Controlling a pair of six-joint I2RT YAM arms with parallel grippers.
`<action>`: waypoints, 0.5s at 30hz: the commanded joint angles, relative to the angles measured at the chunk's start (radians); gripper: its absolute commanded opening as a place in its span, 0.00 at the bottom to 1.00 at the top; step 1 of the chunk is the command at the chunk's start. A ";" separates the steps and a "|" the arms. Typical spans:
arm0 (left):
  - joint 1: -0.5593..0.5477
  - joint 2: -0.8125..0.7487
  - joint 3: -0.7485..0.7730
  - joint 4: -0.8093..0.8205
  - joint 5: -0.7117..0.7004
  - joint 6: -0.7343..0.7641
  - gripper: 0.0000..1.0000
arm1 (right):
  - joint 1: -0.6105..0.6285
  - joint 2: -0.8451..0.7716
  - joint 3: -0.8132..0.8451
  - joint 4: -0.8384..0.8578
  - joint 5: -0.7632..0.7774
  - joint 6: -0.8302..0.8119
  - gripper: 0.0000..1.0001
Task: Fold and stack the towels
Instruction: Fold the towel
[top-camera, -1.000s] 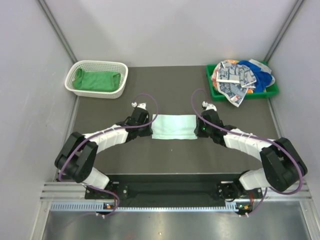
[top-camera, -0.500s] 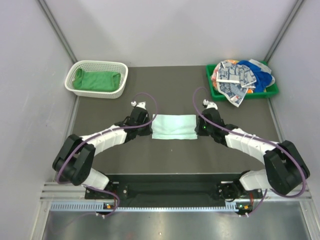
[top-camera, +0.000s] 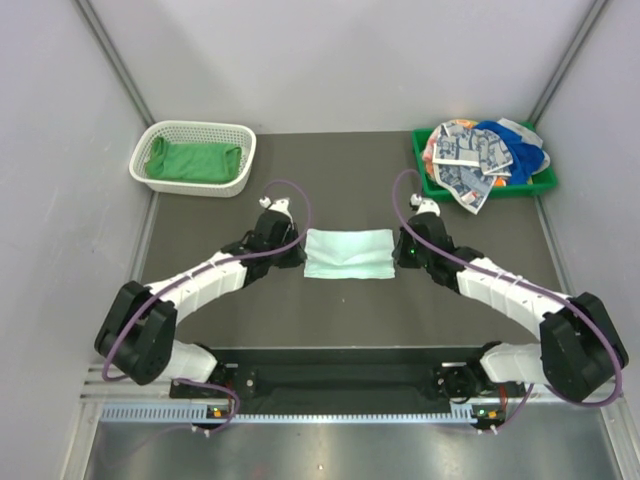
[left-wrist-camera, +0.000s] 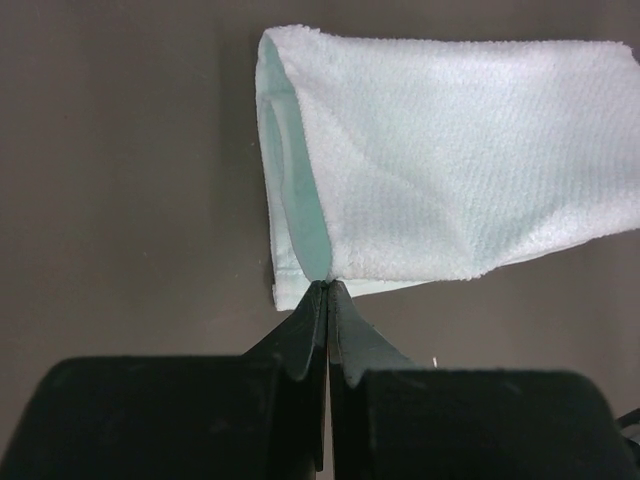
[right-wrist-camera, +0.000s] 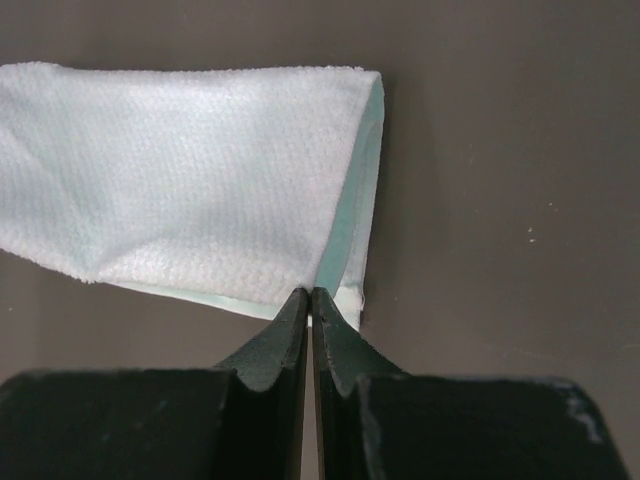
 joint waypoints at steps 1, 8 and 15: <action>-0.007 -0.042 -0.029 0.010 0.016 -0.004 0.00 | 0.017 -0.030 -0.001 0.006 0.020 -0.006 0.04; -0.010 -0.037 -0.113 0.041 0.016 -0.019 0.00 | 0.016 -0.017 -0.062 0.042 0.010 0.011 0.04; -0.013 -0.043 -0.115 0.027 0.058 -0.011 0.09 | 0.016 -0.023 -0.099 0.042 0.005 0.020 0.21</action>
